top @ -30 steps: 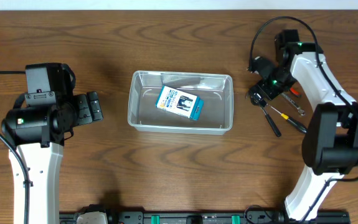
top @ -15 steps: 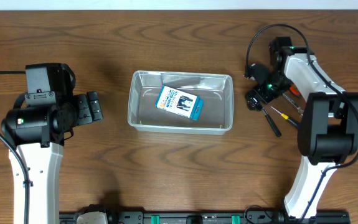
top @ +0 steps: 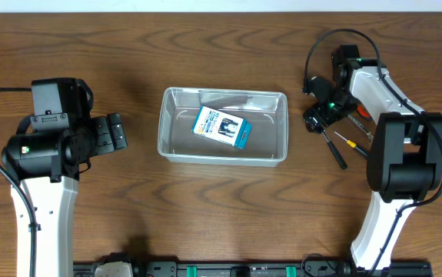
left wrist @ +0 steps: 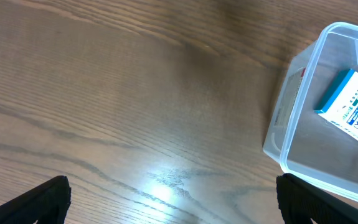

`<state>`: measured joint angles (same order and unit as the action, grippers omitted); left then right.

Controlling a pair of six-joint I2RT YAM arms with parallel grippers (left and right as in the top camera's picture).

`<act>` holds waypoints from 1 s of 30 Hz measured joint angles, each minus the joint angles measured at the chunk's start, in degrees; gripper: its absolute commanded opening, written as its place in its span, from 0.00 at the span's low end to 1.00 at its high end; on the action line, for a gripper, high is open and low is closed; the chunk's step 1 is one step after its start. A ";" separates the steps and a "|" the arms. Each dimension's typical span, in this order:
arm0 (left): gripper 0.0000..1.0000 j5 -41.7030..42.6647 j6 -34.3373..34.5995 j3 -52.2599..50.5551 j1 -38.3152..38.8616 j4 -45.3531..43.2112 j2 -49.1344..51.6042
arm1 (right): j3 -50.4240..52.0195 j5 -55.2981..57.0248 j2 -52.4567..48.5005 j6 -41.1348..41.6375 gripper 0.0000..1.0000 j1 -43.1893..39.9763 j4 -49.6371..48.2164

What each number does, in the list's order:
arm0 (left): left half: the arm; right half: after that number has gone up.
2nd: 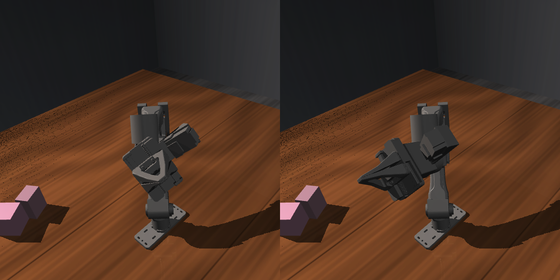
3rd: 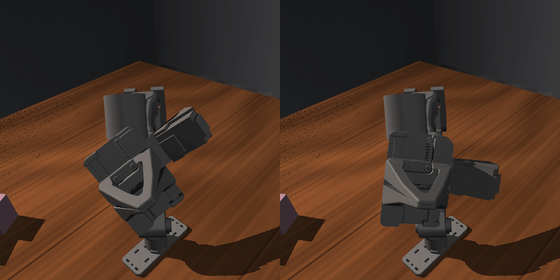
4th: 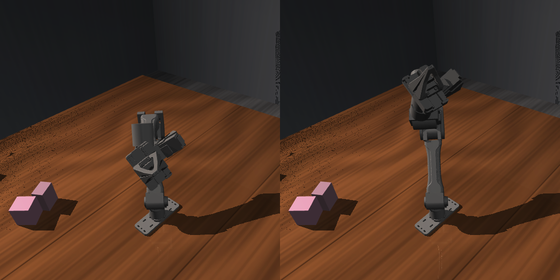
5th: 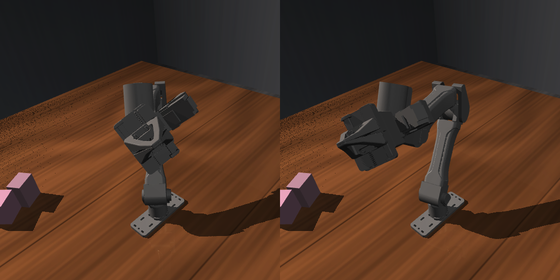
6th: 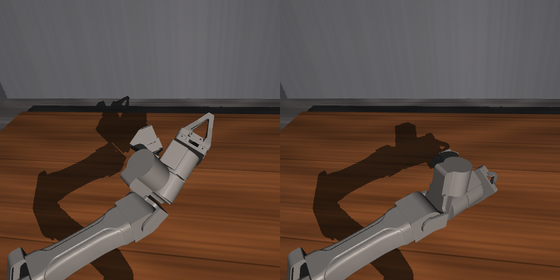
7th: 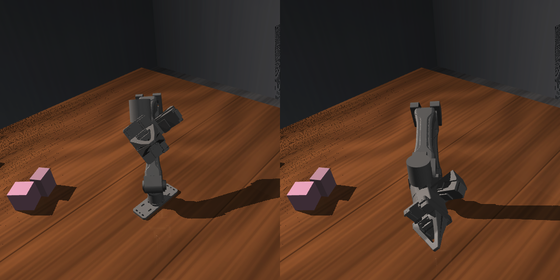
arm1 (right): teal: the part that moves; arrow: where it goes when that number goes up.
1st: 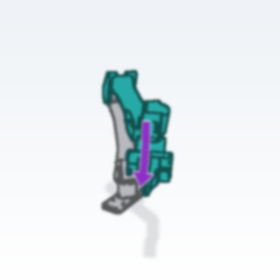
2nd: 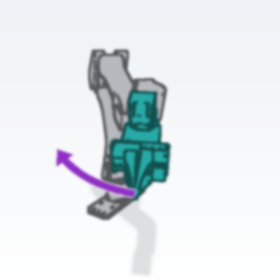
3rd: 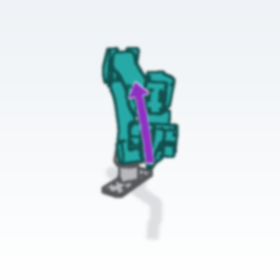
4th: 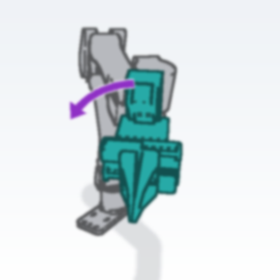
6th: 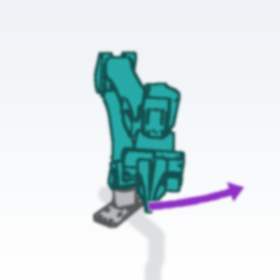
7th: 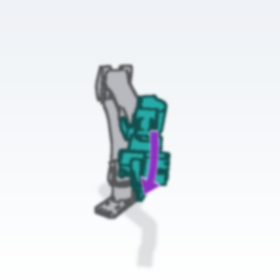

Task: Pack container
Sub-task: 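Lower the right gripper and grasp the claw hammer by its handle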

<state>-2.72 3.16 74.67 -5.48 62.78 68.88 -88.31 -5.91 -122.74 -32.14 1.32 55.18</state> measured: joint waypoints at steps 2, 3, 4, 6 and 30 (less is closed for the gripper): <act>0.98 0.00 0.00 0.00 0.00 -0.02 0.00 | 0.00 0.09 0.00 0.52 0.86 0.00 0.00; 0.98 0.00 0.00 0.00 0.00 0.00 0.00 | 0.00 0.15 0.00 0.76 0.86 0.04 0.00; 0.98 0.00 0.00 0.00 0.00 -0.02 0.00 | 0.00 0.17 0.00 1.03 0.86 0.09 0.02; 0.98 0.00 0.00 0.00 0.00 0.00 0.00 | 0.00 0.39 0.00 1.73 0.86 0.31 0.00; 0.98 0.00 0.00 0.00 0.00 -0.02 0.00 | 0.94 7.26 -0.15 7.72 0.87 2.40 -0.31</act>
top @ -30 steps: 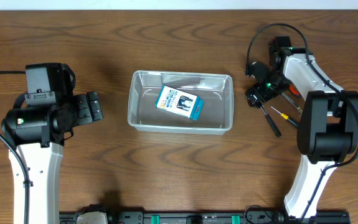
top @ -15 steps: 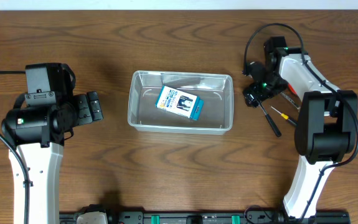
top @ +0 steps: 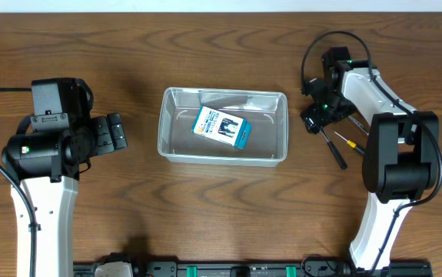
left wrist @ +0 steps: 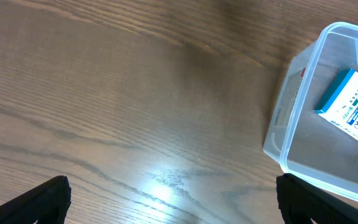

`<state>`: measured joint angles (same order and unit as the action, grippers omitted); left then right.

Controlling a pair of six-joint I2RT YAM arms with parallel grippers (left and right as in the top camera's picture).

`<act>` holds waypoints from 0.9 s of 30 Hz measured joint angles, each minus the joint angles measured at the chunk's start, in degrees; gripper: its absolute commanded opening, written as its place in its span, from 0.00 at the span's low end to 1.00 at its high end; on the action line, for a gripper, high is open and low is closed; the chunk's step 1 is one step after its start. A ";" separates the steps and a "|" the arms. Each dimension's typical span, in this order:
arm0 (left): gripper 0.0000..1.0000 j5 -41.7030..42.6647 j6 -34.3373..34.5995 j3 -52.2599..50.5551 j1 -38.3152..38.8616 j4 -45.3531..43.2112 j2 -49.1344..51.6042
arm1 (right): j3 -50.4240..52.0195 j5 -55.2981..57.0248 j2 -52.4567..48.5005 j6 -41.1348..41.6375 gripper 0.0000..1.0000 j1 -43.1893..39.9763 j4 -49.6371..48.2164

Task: Pack container
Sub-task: 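Lower the right gripper and grasp the claw hammer by its handle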

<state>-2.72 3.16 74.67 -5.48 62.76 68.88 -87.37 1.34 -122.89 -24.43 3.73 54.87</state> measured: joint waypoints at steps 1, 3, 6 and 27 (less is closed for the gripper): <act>0.98 0.00 0.00 0.00 0.00 0.00 0.00 | 0.09 0.20 0.00 0.02 0.87 0.00 -0.11; 0.98 0.02 0.00 0.00 0.00 0.00 0.00 | 0.26 0.26 0.07 0.15 0.86 0.00 -0.28; 0.98 0.00 0.00 0.00 0.00 0.00 0.00 | 0.79 0.17 0.37 0.24 0.84 0.00 -0.70; 0.98 0.00 0.00 0.00 0.00 0.02 0.00 | 1.36 0.11 0.70 1.25 0.28 0.00 -0.66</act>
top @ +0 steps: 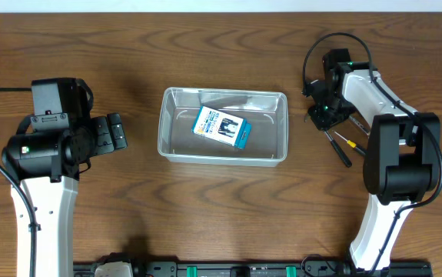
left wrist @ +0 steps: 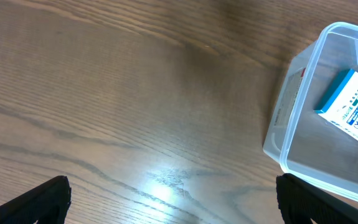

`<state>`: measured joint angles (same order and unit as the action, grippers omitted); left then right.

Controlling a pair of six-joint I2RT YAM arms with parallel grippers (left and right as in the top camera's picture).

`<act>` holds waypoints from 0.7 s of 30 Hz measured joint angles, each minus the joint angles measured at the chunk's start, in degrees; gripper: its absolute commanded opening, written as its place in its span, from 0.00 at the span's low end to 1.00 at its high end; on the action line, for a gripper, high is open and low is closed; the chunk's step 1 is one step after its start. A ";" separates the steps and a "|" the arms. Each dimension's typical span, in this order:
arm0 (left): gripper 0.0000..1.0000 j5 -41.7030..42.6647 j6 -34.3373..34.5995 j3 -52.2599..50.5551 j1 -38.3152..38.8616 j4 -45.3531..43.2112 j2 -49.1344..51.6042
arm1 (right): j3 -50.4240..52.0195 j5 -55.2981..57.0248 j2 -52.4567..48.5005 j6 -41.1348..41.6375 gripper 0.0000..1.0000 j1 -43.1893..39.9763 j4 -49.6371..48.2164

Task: Pack container
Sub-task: 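Lower the right gripper and grasp the claw hammer by its handle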

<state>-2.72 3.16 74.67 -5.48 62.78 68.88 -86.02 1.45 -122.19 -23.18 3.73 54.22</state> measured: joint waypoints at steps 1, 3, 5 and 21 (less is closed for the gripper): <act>0.98 0.00 0.00 0.00 0.00 0.00 0.00 | 0.00 0.02 0.00 0.00 0.27 0.00 -0.02; 0.98 0.00 0.00 0.00 0.00 0.00 0.00 | 0.00 0.04 0.00 -0.04 0.23 0.00 -0.02; 0.98 0.00 0.00 0.00 0.00 -0.02 0.00 | 0.00 0.04 0.00 -0.13 0.19 0.00 -0.02; 0.98 0.00 0.00 0.00 0.00 0.00 0.00 | 0.00 0.17 0.07 0.02 0.01 0.07 -0.04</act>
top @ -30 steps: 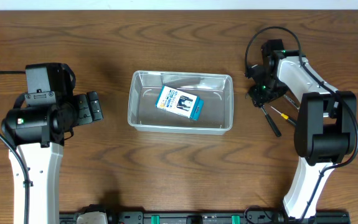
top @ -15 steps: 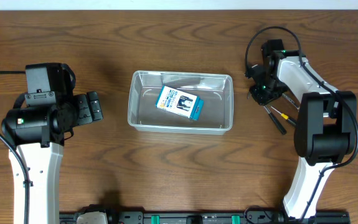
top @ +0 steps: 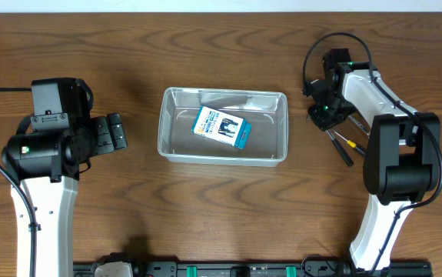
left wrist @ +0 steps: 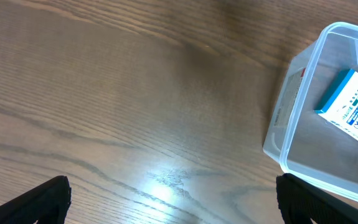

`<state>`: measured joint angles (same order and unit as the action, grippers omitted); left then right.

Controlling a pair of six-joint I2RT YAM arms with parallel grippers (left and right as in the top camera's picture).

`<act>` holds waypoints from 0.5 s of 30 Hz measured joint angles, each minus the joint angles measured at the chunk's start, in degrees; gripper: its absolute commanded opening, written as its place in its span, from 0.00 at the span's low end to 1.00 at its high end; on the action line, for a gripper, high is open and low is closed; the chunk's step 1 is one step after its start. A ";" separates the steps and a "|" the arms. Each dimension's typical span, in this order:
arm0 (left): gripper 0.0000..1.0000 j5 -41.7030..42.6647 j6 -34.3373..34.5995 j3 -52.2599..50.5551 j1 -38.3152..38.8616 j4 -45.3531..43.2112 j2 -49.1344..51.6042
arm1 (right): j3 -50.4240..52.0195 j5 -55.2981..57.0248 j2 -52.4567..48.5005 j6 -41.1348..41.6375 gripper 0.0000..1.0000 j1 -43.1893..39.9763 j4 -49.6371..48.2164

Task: Pack container
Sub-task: 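Lower the right gripper and grasp the claw hammer by its handle, then carry the hammer into the container and release it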

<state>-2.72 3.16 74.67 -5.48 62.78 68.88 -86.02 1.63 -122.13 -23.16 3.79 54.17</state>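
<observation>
A clear plastic container (top: 168, 123) stands at mid-table with a blue and white box (top: 221, 127) lying inside. The left wrist view shows the container's corner (left wrist: 289, 118) and the box (left wrist: 352, 107) at the right edge. My left gripper (top: 115, 132) hovers left of the container, open over bare wood (left wrist: 174, 205). My right gripper (top: 322, 115) is right of the container, down at the upper end of a black screwdriver (top: 341, 150). Its jaws are too small and dark to read.
A second thin screwdriver with a yellow tip (top: 350, 141) lies beside the black one, partly under the right arm. Black cables loop above the right wrist. Wood table stretches between the left gripper and the container.
My right gripper was at the upper ends of the screwdrivers, then slightly further left, then slightly right and up, where it stays. The black screwdriver now lies a little further right than at first. My left arm, the container and the box have not moved.
</observation>
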 measured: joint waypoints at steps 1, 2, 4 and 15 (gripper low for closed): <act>0.98 0.00 0.00 0.00 0.00 -0.02 0.00 | 0.00 0.09 0.00 0.02 0.01 0.04 0.00; 0.98 0.00 0.00 0.00 0.00 0.00 0.00 | 0.00 0.20 0.00 0.04 0.01 0.11 0.00; 0.98 0.00 0.00 0.00 0.00 0.00 0.00 | 0.00 0.46 0.00 0.31 0.01 0.26 0.00; 0.98 0.04 0.00 0.00 0.00 0.00 0.00 | -11.08 -0.74 -0.04 3.06 0.01 1.05 12.87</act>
<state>-2.68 3.16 74.67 -5.48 62.78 68.88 -97.10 0.89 -122.17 -20.10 4.84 67.05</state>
